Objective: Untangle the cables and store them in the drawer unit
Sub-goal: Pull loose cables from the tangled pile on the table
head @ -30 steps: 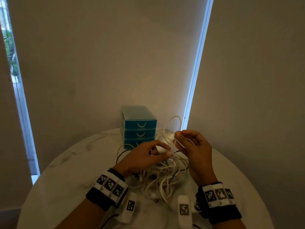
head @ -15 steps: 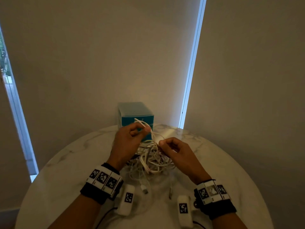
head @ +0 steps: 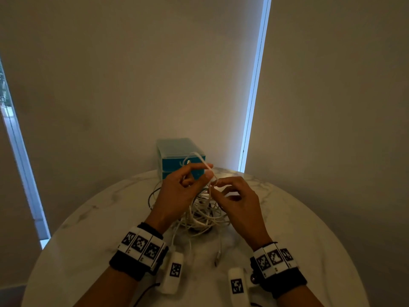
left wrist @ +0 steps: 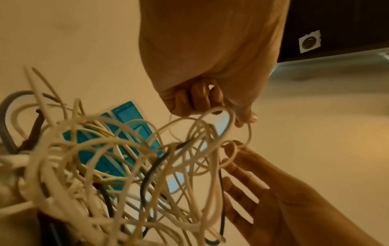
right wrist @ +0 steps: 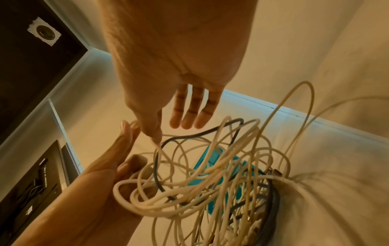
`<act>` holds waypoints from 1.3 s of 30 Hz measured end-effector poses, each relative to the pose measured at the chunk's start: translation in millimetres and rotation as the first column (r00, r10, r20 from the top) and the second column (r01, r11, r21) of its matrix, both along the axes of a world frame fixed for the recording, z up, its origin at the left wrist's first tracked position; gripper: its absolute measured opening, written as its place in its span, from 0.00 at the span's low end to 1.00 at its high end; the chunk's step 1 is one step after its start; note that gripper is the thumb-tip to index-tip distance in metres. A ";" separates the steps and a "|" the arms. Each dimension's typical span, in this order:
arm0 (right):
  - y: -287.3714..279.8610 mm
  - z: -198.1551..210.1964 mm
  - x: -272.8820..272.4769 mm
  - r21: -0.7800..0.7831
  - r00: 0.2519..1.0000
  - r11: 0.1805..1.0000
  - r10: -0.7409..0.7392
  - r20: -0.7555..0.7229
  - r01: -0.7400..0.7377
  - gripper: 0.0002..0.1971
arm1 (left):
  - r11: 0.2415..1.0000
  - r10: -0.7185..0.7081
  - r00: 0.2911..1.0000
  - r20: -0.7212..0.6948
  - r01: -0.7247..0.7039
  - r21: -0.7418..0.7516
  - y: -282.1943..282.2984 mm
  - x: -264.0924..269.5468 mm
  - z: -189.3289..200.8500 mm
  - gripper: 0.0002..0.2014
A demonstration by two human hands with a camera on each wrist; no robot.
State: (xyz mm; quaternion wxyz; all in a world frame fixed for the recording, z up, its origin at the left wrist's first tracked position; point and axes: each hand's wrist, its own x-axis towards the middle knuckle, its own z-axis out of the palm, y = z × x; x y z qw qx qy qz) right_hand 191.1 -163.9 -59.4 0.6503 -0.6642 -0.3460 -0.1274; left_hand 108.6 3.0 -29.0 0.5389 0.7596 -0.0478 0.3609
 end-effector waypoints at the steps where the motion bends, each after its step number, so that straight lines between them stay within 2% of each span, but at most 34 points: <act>1: -0.8 0.6 0.9 0.011 1.000 1.000 -0.017 -0.004 0.017 0.07 | 0.999 -0.025 0.998 -0.061 0.026 0.021 3.0 1.2 -2.5 0.22; 3: -2.5 2.8 2.9 0.054 0.999 0.998 -0.040 -0.032 0.042 0.06 | 0.992 -0.004 0.986 -0.166 0.024 0.120 8.6 3.2 -8.1 0.31; 5: -5.7 6.1 5.3 0.091 0.997 0.994 -0.053 -0.047 0.058 0.04 | 0.977 0.107 0.982 -0.157 -0.074 0.200 12.5 2.9 -10.3 0.27; 10: -13.0 17.6 6.2 0.250 0.989 0.964 -0.060 -0.135 0.093 0.06 | 0.982 0.185 0.982 -0.037 -0.184 0.040 27.5 3.0 -9.9 0.14; 13: -15.4 25.2 7.3 0.451 0.967 0.881 -0.028 -0.254 0.144 0.08 | 0.972 0.230 0.973 -0.022 -0.228 0.051 34.6 3.6 -13.2 0.08; 15: -21.2 30.3 10.0 0.559 0.949 0.800 -0.035 -0.315 0.215 0.08 | 0.938 0.339 0.940 -0.047 -0.334 0.092 45.7 6.5 -17.8 0.15; 17: -24.3 31.5 12.2 0.537 0.951 0.820 -0.027 -0.309 0.198 0.08 | 0.924 0.375 0.924 -0.070 -0.367 0.104 52.2 5.9 -17.3 0.19; 19: -20.2 28.3 8.2 0.397 0.968 0.912 -0.003 -0.252 0.106 0.08 | 0.965 0.256 0.965 -0.053 -0.253 0.064 45.5 5.6 -14.7 0.15; 21: -13.6 25.4 2.8 0.277 0.973 0.960 0.020 -0.231 0.046 0.08 | 0.991 0.095 0.994 -0.045 -0.090 0.094 23.7 2.8 -8.9 0.08; 24: -12.8 28.4 -3.8 0.243 0.974 0.970 0.066 -0.218 -0.011 0.08 | 0.973 0.000 0.993 -0.115 0.026 0.231 -2.7 4.1 -10.2 0.15; 27: -18.8 34.6 -3.7 0.296 0.977 0.955 0.060 -0.206 0.003 0.07 | 0.965 0.060 0.987 -0.148 -0.019 0.261 -0.6 8.4 -17.8 0.15; 29: -22.3 37.7 -1.5 0.425 0.969 0.903 0.045 -0.242 0.064 0.08 | 0.968 0.099 0.982 -0.162 -0.057 0.246 6.7 9.6 -19.7 0.12; 32: -22.5 38.7 1.4 0.573 0.953 0.808 0.047 -0.300 0.141 0.08 | 0.962 0.142 0.985 -0.098 -0.113 0.250 10.1 8.3 -16.1 0.11; 36: -16.4 35.9 1.9 0.559 0.951 0.801 -0.040 -0.308 0.215 0.09 | 0.972 0.144 0.989 -0.039 -0.134 0.195 10.2 3.7 -9.3 0.10; 39: -18.6 30.7 7.6 0.462 0.954 0.861 -0.081 -0.288 0.212 0.08 | 0.976 0.191 0.981 0.017 -0.192 0.105 15.1 2.4 -6.9 0.07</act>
